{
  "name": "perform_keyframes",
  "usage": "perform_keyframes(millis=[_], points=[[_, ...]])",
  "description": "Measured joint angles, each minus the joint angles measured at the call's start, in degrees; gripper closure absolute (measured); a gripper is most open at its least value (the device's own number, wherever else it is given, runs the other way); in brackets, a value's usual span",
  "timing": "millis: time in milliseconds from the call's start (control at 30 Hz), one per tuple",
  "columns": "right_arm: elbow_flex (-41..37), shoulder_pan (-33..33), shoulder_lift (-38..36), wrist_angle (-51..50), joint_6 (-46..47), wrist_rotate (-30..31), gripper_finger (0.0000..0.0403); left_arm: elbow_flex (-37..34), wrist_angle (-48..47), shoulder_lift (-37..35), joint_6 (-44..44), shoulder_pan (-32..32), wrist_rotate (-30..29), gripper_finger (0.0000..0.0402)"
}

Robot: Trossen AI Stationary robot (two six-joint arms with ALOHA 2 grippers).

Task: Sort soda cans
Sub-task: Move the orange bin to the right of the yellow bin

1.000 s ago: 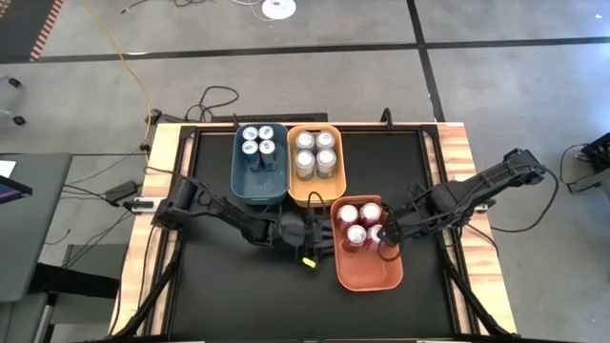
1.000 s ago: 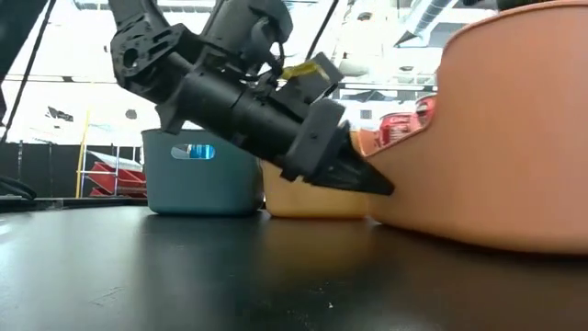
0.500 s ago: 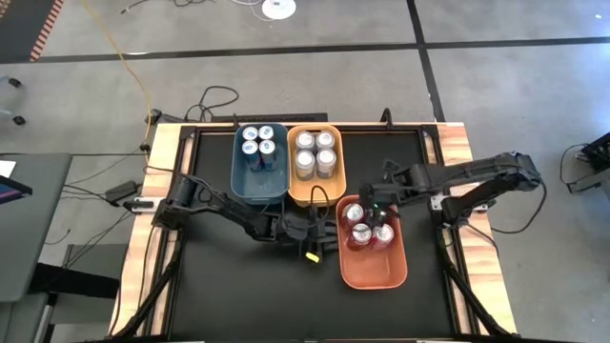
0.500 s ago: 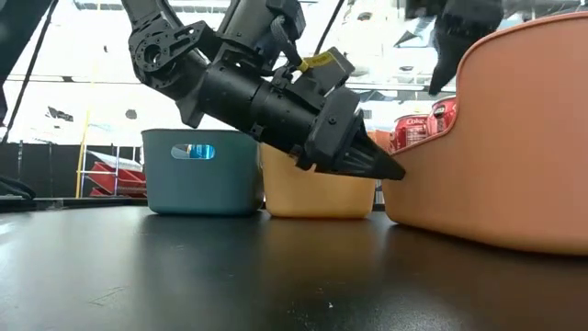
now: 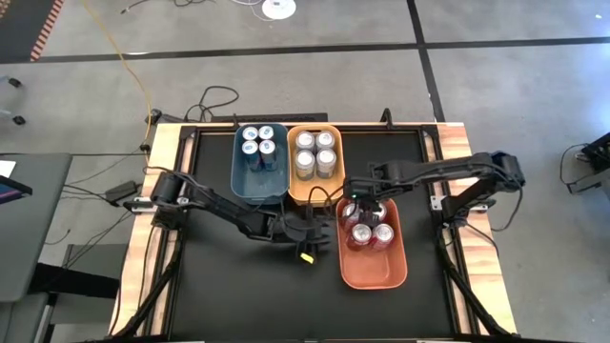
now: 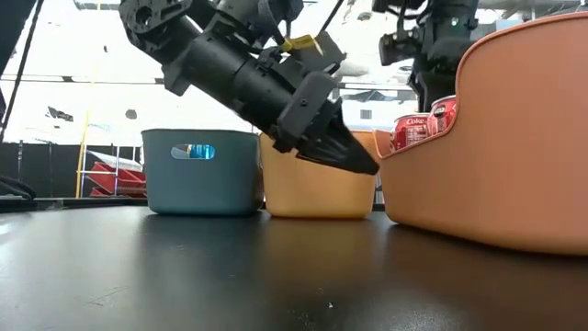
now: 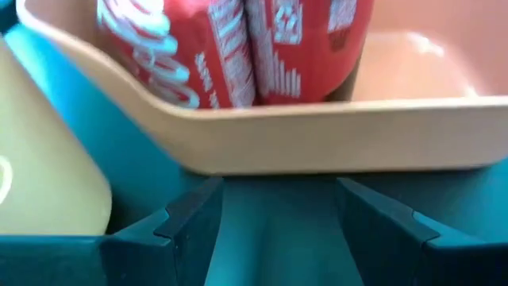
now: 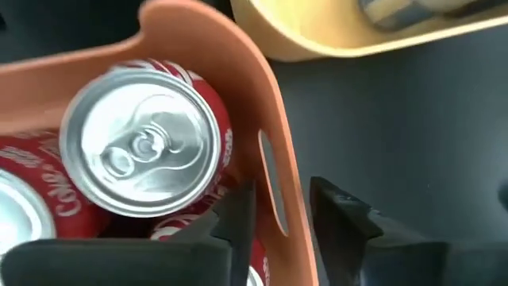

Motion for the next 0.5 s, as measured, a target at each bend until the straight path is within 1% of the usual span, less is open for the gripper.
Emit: perform_keyframes(millis=[133,233,300,367,500], points=[[0.0,0.04,2.19,-1.33,0.04,0.02,0.0241,-0.02,-3.89,-1.22,-0.49,-0.32,-0.32,0.0165],[0.09,0.04,3.15,-1.83,0.47,0.06,0.0249,-0.03,-5.56,-2.17,-0.46,-0.87,-1.7,0.0165],[0.09,0.02,3.32,-2.78,0.57,0.09,0.0272,-0.04,-6.76,-2.57,0.09,-1.24,-2.58,0.0165],[0.09,0.04,3.34,-3.45,1.32,0.28,0.0306,-0.04,-7.58,-2.89,0.38,-1.55,-3.64,0.0165],[0.06,0.01,2.4,-4.85,1.37,0.05,0.0376,-0.04,-8.04,-3.0,0.19,-1.93,-3.73,0.0165]])
